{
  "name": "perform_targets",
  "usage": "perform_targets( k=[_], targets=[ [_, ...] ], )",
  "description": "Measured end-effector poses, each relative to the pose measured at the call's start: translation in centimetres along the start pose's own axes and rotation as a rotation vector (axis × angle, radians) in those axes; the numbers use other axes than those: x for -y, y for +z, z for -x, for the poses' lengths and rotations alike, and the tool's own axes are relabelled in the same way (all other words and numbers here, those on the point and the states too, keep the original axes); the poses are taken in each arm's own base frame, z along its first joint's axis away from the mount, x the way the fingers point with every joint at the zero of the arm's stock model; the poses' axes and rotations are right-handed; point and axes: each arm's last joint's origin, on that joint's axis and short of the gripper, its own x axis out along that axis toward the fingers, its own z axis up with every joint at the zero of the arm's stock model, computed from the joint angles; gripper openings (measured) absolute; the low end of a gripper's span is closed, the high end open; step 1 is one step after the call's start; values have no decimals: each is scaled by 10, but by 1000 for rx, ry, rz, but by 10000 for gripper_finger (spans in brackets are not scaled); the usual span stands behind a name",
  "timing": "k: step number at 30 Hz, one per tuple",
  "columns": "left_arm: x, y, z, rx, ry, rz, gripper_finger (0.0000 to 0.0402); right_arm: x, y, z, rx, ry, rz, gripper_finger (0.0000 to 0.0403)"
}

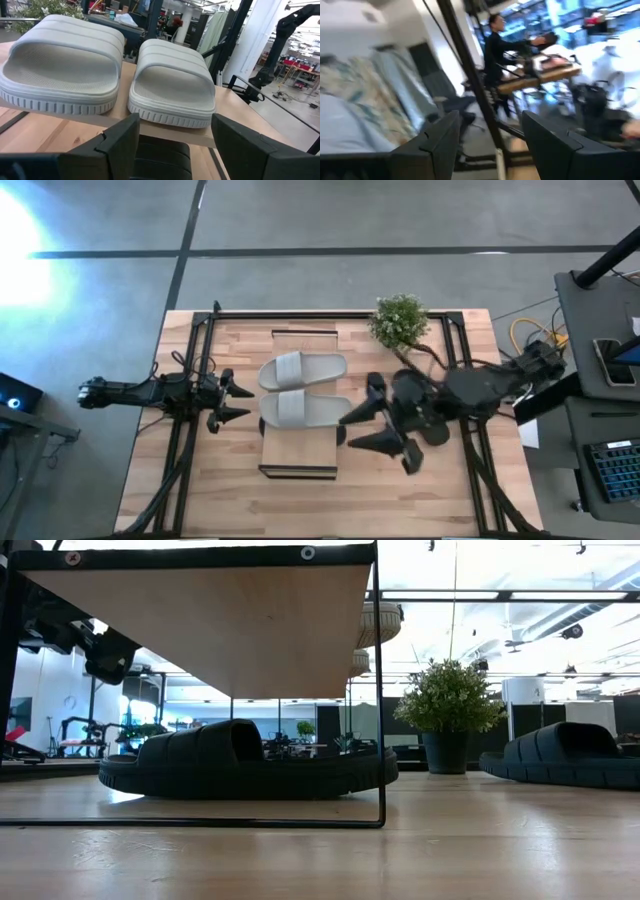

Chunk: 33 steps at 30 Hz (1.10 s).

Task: Pick and place slides into the shelf
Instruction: Move the black slide under the shelf

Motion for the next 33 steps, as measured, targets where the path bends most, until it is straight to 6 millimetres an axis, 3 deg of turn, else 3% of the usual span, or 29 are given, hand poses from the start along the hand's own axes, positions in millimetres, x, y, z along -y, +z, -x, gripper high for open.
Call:
perform_targets(
  k=[4,8,12,16,21,27,33],
  targets=[
    [0,0,0,0,1,0,233,33,-12,7,-27,2,-57,207],
    [0,0,0,0,1,0,233,57,-7,48,56,-140,-134,207],
    [0,0,0,0,1,0,233,70,-17,93,148,-313,-184,207],
    [0,0,0,0,1,0,233,84,-43,125,220,-452,-364,207],
    [0,0,0,0,1,0,233,106,-97,140,177,-584,-664,207],
    [0,0,0,1,1,0,233,123,-145,162,91,-787,-1017,208],
    [0,0,0,0,1,0,233,120,-170,185,-20,-1013,-1227,208]
  ],
)
